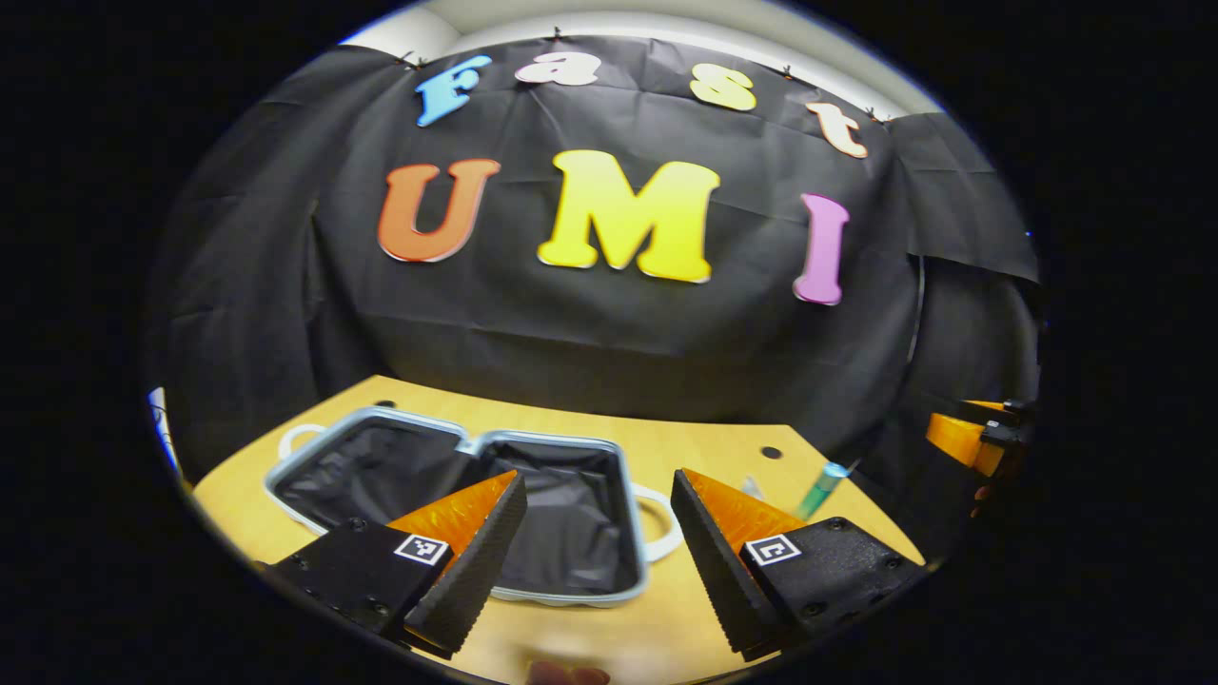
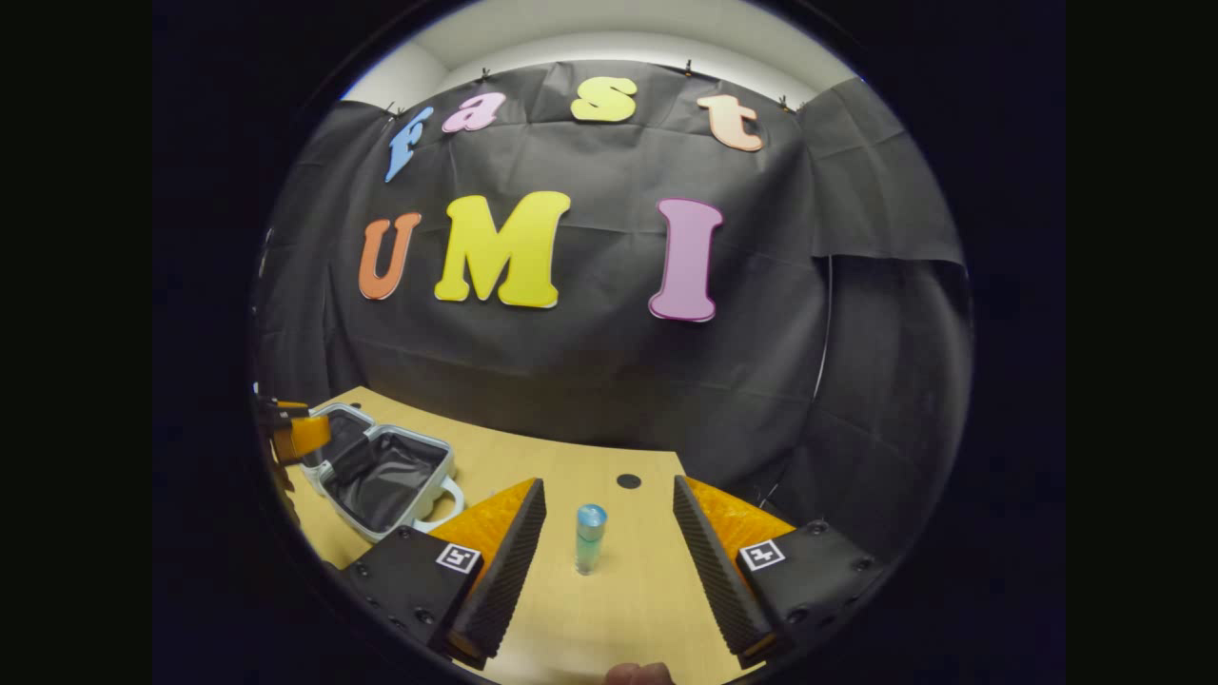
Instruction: First open the suitcase, pack the skin care products into it, and then close the suitcase.
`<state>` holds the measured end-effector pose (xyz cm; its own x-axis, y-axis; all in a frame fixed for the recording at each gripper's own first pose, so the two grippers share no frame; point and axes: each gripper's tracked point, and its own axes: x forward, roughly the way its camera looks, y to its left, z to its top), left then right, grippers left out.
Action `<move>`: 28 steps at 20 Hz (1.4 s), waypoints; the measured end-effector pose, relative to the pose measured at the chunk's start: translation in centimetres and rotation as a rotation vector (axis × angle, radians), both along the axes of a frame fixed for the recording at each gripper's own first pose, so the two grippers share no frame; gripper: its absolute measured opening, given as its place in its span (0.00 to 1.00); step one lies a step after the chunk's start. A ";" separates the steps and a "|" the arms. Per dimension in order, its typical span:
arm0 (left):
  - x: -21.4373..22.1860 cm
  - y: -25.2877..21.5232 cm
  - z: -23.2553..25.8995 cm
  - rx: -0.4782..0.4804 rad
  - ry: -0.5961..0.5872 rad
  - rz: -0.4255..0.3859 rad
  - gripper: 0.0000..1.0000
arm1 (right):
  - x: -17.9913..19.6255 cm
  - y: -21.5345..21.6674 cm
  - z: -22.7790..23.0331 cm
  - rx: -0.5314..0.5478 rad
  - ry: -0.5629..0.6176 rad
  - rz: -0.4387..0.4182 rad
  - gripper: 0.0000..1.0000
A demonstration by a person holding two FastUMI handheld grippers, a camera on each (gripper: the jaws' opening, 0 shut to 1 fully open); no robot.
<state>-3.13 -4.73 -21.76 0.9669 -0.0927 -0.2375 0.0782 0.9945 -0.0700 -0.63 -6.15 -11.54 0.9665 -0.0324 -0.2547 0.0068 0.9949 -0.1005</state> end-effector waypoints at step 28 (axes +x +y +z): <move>11.5 -13.7 -21.7 0.176 0.378 -0.112 0.51 | -2.7 -11.3 -7.4 -0.021 0.231 -0.115 0.80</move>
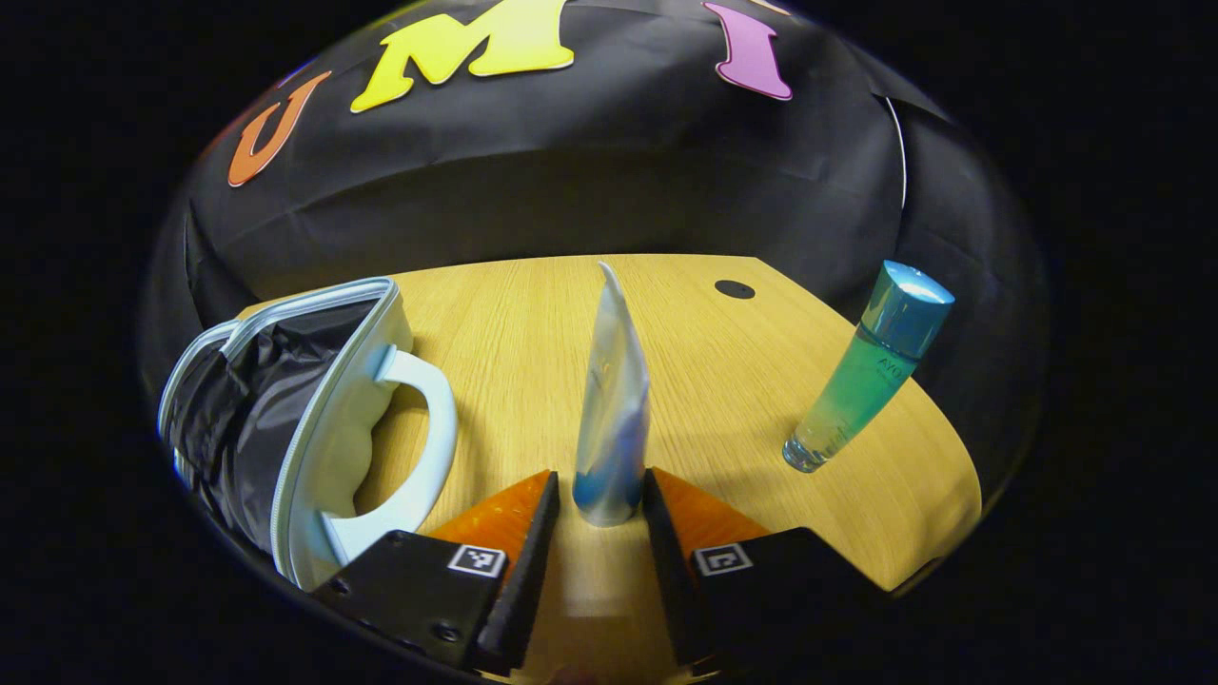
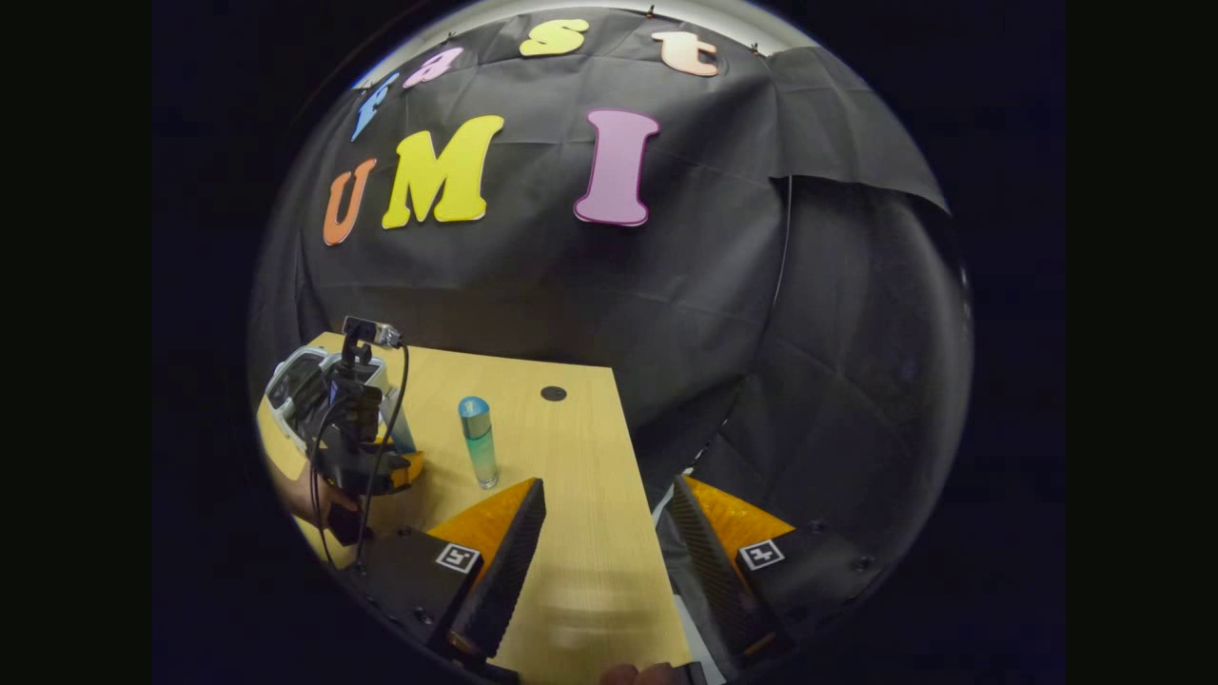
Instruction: First open the suitcase, pack the skin care products into it, and then close the suitcase.
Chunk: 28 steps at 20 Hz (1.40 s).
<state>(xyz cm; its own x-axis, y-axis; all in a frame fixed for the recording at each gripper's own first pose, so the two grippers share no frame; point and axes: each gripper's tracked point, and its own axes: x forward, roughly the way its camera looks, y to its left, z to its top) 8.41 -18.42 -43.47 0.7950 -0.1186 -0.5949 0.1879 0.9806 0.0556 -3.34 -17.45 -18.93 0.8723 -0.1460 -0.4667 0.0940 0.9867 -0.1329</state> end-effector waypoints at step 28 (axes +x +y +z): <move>-12.4 16.5 15.4 -0.077 0.023 0.123 0.37 | 14.7 13.6 -16.5 0.224 0.178 0.188 0.58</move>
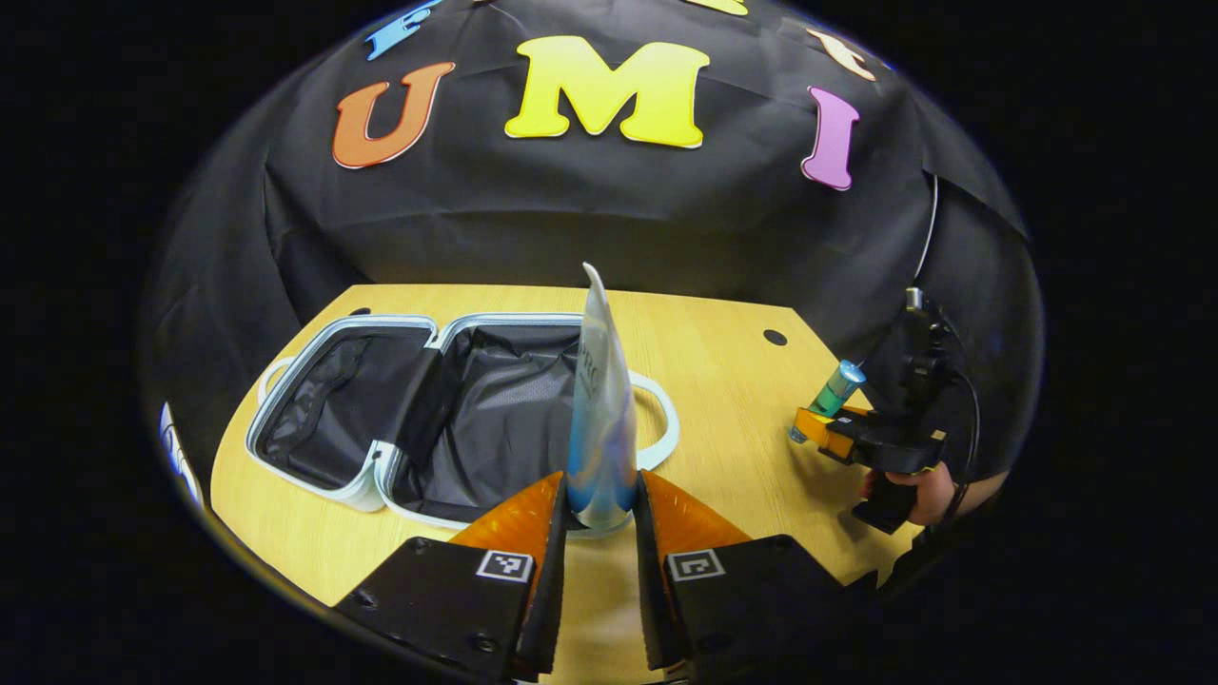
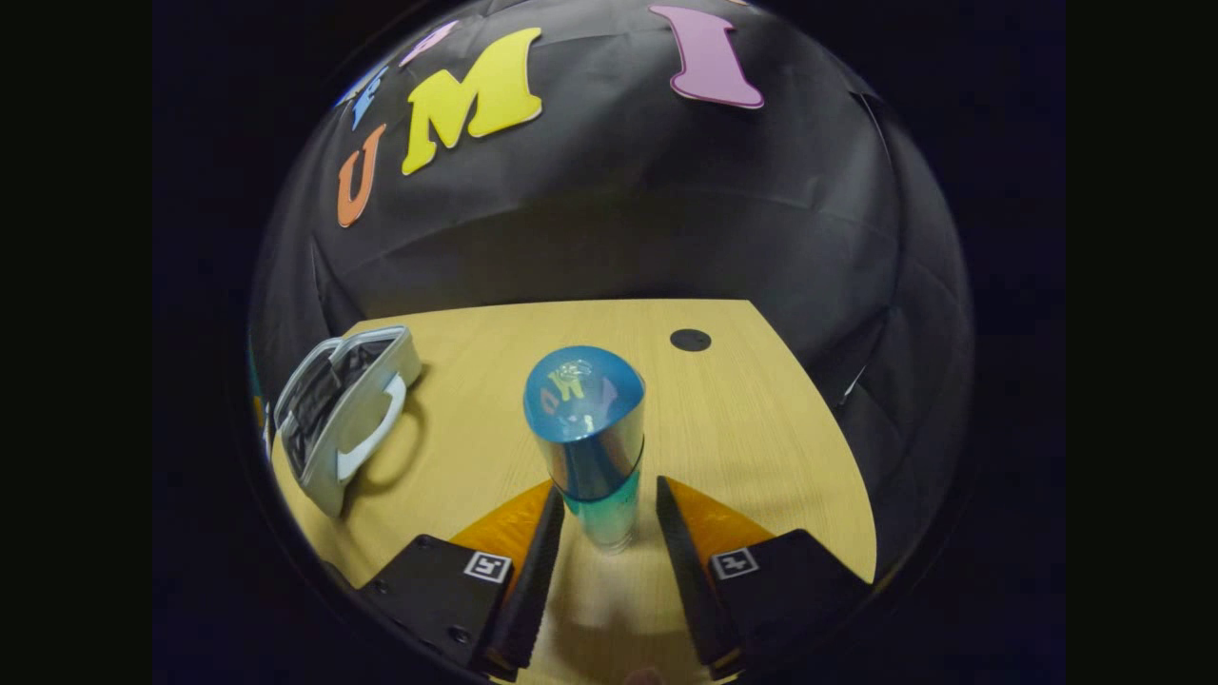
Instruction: First open the suitcase, pack the skin care products into it, and then close the suitcase.
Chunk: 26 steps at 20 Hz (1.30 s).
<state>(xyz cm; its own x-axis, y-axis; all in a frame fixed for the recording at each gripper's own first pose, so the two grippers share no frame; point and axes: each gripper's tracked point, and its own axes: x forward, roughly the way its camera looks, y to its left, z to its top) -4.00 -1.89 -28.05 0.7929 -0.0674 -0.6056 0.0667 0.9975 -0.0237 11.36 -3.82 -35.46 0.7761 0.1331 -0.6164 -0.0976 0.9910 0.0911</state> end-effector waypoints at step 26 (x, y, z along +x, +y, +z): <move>5.1 12.3 -12.6 -0.058 0.932 -0.146 0.37 | -12.0 -0.1 15.4 0.184 0.025 -0.104 0.31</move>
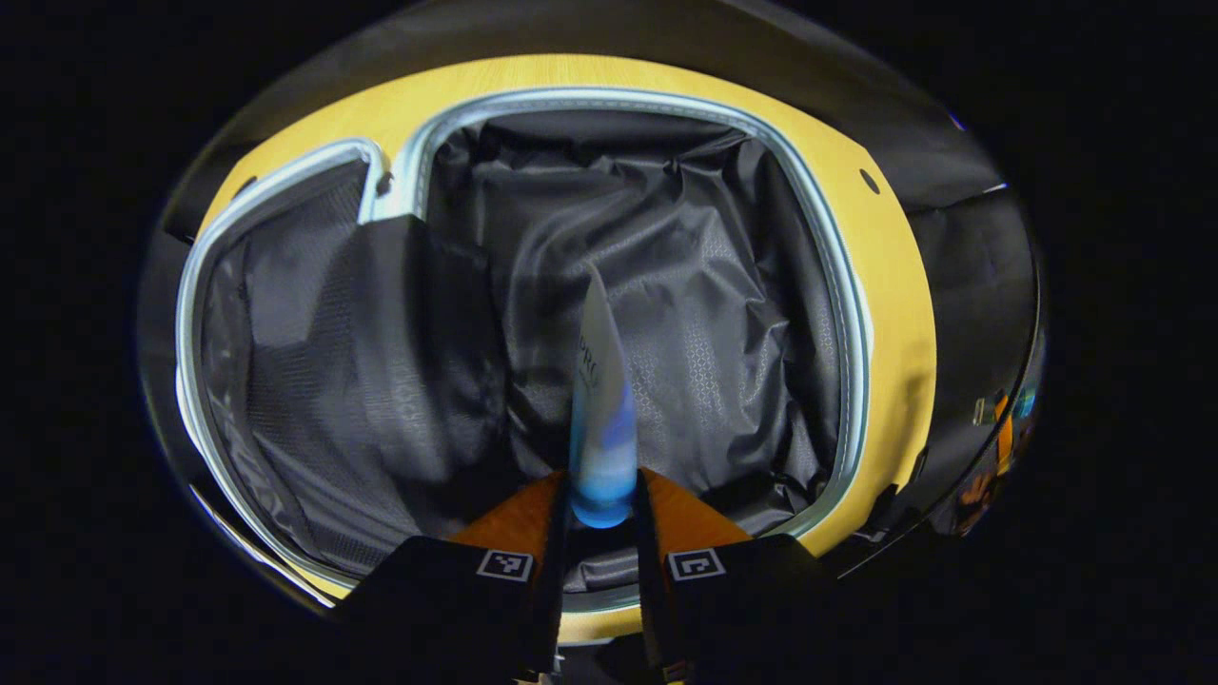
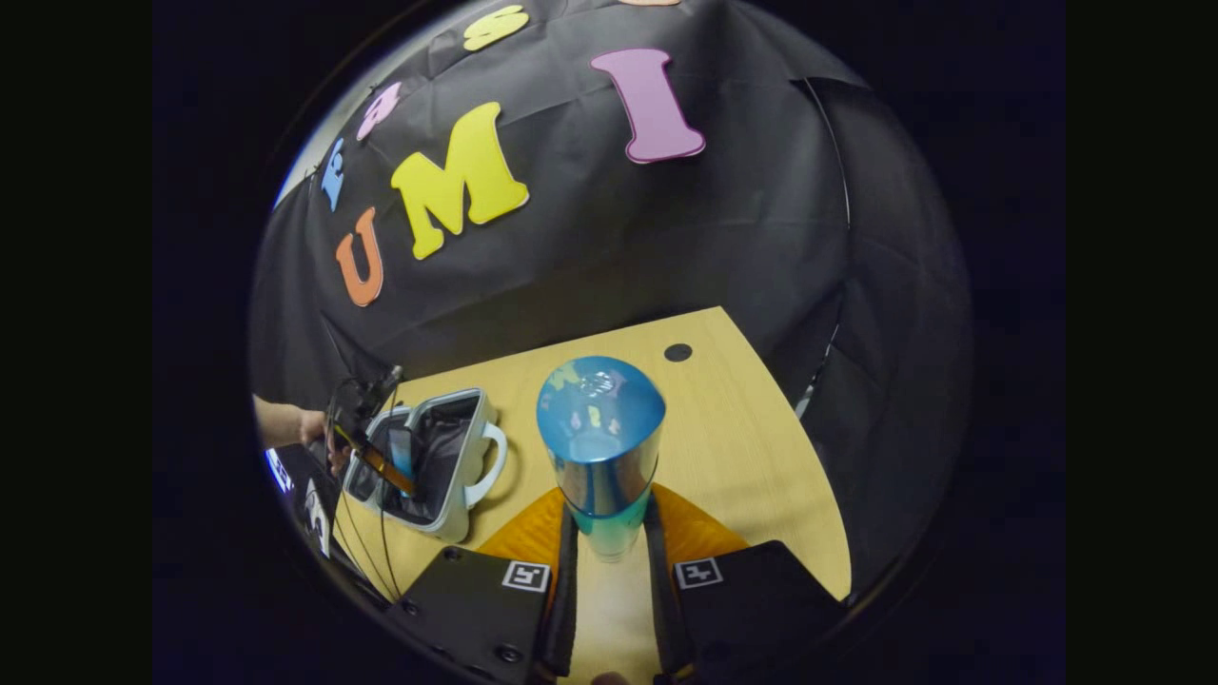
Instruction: First open the suitcase, pack the skin care products into it, and then close the suitcase.
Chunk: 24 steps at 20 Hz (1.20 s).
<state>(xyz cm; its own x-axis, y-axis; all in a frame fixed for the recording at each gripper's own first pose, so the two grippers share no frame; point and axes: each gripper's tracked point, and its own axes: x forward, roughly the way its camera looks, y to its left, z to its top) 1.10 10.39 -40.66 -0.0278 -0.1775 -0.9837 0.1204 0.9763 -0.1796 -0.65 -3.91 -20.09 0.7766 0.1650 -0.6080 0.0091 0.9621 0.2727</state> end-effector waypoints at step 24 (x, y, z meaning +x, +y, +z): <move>-1.3 -1.8 2.3 -0.199 -0.084 0.267 0.67 | -1.0 7.9 2.4 0.021 -0.018 0.168 0.31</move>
